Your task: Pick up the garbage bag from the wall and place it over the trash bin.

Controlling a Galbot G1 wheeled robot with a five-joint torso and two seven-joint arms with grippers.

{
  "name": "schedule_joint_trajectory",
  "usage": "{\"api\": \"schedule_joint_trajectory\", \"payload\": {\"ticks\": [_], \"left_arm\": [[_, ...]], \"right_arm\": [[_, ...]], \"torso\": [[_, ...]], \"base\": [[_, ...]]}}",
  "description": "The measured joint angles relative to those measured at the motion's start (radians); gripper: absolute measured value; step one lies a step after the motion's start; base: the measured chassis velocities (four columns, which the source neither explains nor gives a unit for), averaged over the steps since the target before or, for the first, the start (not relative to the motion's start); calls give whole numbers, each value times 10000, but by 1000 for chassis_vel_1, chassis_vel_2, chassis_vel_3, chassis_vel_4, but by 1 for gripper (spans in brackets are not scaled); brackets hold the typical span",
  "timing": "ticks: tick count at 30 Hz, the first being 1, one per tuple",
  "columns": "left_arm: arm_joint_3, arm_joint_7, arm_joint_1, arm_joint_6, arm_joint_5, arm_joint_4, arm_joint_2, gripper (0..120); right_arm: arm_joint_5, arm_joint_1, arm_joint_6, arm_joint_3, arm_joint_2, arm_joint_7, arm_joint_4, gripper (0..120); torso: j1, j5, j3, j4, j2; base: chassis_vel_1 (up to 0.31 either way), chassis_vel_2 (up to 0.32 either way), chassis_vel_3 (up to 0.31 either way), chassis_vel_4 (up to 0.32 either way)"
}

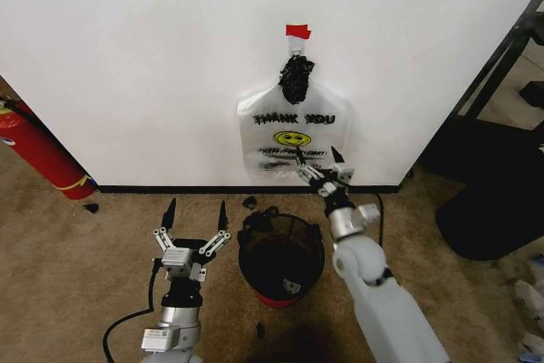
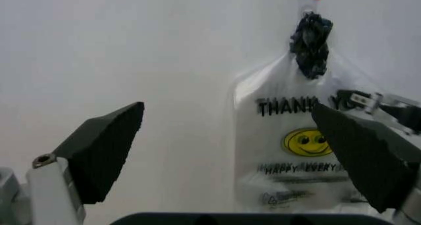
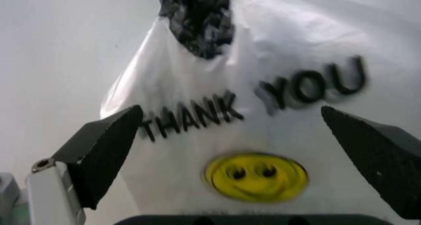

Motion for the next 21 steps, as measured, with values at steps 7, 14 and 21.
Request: {"api": "schedule_joint_trajectory", "payload": {"ticks": [7, 14, 21], "left_arm": [[-85, -8, -172, 22, -61, 336, 84, 100], [-95, -15, -282, 49, -81, 509, 134, 100], [-85, -16, -319, 57, -83, 587, 128, 100]], "right_arm": [[-421, 1909, 499, -518, 439, 28, -1562, 100], [-1474, 2921, 1126, -566, 957, 114, -2664, 100], [-2027, 3228, 1482, -416, 1395, 74, -3298, 100]], "torso": [[0, -1, 0, 1, 0], [1, -2, -1, -1, 0], [1, -1, -1, 0, 0]], "base": [[0, 0, 0, 0], [0, 0, 0, 0], [0, 0, 0, 0]]}}
